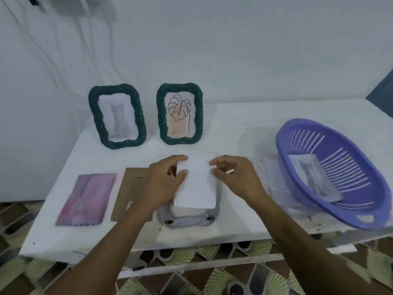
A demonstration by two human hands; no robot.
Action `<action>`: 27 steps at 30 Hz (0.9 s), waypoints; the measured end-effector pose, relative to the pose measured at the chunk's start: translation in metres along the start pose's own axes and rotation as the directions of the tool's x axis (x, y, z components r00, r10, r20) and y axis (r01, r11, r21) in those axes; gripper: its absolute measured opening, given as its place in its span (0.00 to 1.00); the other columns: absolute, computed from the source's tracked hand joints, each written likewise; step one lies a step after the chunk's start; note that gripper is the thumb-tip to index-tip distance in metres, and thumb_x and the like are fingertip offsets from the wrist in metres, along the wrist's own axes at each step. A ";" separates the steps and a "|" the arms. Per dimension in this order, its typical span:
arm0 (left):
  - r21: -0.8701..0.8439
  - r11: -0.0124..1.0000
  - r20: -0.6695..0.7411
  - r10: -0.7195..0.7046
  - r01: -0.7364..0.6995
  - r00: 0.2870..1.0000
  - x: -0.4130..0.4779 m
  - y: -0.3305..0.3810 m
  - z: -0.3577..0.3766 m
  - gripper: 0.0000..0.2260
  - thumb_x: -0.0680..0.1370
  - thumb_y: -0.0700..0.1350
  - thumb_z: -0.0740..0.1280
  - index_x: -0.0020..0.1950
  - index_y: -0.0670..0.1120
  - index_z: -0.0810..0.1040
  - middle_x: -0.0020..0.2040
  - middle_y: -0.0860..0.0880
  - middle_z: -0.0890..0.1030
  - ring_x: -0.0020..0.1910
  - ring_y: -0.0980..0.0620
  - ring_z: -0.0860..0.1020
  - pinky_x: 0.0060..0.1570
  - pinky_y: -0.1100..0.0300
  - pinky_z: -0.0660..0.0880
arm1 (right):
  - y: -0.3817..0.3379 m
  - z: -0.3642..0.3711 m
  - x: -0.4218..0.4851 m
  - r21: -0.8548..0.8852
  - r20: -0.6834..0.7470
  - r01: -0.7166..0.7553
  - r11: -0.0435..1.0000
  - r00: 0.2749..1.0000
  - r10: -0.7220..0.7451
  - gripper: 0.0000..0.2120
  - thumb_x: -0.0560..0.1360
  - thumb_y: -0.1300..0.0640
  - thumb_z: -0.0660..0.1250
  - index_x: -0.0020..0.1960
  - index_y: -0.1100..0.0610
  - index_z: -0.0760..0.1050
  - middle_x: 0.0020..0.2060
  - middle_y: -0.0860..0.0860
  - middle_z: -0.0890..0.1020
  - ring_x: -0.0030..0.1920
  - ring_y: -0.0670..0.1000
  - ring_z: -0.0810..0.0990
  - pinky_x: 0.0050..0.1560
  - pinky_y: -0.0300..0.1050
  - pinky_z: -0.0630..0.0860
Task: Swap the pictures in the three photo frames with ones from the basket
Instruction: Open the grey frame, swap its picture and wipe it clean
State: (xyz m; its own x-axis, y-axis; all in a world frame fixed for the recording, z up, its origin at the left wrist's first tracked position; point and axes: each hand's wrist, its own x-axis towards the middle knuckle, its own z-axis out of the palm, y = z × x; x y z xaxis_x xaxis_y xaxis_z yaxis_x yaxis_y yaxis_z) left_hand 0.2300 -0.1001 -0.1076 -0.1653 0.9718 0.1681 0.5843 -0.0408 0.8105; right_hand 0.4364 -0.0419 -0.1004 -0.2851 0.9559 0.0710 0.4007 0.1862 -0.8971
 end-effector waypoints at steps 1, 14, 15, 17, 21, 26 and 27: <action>0.066 0.998 0.027 -0.001 -0.001 1.000 -0.006 -0.007 -0.004 0.14 0.77 0.45 0.70 0.62 0.52 0.78 0.49 0.56 0.80 0.45 0.64 0.75 0.49 0.73 0.70 | 0.006 0.010 -0.003 -0.052 0.022 0.032 0.998 0.999 -0.031 0.06 0.71 0.61 0.74 0.47 0.53 0.84 0.36 0.45 0.82 0.35 0.40 0.76 0.40 0.26 0.69; 0.555 0.807 0.198 0.106 -0.201 0.974 -0.020 -0.058 -0.012 0.29 0.73 0.68 0.55 0.67 0.54 0.74 0.65 0.53 0.71 0.65 0.49 0.68 0.62 0.46 0.69 | 0.062 0.039 -0.008 -0.457 0.066 0.377 0.806 0.918 -0.391 0.15 0.73 0.50 0.70 0.57 0.55 0.81 0.56 0.49 0.80 0.57 0.49 0.71 0.57 0.49 0.74; 0.540 0.817 0.216 0.100 -0.204 0.971 -0.019 -0.061 -0.012 0.28 0.74 0.67 0.55 0.67 0.54 0.74 0.68 0.53 0.70 0.68 0.49 0.66 0.64 0.45 0.68 | 0.063 0.039 -0.007 -0.464 0.068 0.379 0.800 0.916 -0.395 0.16 0.74 0.48 0.68 0.57 0.55 0.81 0.57 0.49 0.80 0.58 0.49 0.71 0.57 0.50 0.74; 0.502 0.839 0.246 0.091 -0.207 0.965 -0.017 -0.067 -0.013 0.27 0.74 0.66 0.57 0.67 0.54 0.74 0.72 0.55 0.68 0.71 0.50 0.63 0.65 0.43 0.67 | 0.064 0.039 -0.005 -0.468 0.077 0.387 0.795 0.914 -0.399 0.18 0.74 0.45 0.65 0.57 0.54 0.81 0.59 0.49 0.80 0.59 0.49 0.70 0.56 0.51 0.74; 0.463 0.859 0.232 0.119 -0.217 0.965 -0.015 -0.073 -0.012 0.26 0.72 0.67 0.62 0.64 0.54 0.75 0.73 0.57 0.67 0.71 0.51 0.65 0.63 0.43 0.69 | 0.064 0.037 -0.002 -0.468 0.105 0.384 0.796 0.918 -0.381 0.20 0.75 0.43 0.63 0.60 0.53 0.80 0.62 0.49 0.78 0.61 0.49 0.69 0.57 0.53 0.74; 0.453 0.868 0.209 0.119 -0.203 0.971 -0.015 -0.074 -0.009 0.27 0.72 0.69 0.62 0.64 0.54 0.75 0.72 0.58 0.69 0.71 0.53 0.65 0.64 0.43 0.69 | 0.064 0.038 -0.003 -0.474 0.133 0.363 0.802 0.930 -0.342 0.22 0.75 0.41 0.61 0.63 0.50 0.77 0.66 0.46 0.75 0.63 0.48 0.69 0.58 0.52 0.71; 0.454 0.868 0.206 0.116 -0.200 0.972 -0.016 -0.074 -0.009 0.27 0.72 0.69 0.61 0.64 0.54 0.75 0.72 0.59 0.69 0.71 0.54 0.65 0.65 0.43 0.68 | 0.064 0.038 -0.003 -0.474 0.134 0.364 0.802 0.930 -0.342 0.22 0.75 0.41 0.61 0.64 0.50 0.77 0.66 0.45 0.75 0.63 0.48 0.69 0.57 0.52 0.71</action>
State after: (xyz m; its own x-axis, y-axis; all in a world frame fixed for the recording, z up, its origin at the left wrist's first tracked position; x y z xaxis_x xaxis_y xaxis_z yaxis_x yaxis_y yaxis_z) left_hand 0.1824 -0.1143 -0.1647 0.0707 0.9873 0.1420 0.9011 -0.1242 0.4154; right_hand 0.4303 -0.0416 -0.1747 -0.5191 0.7947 0.3146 0.6301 0.6045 -0.4873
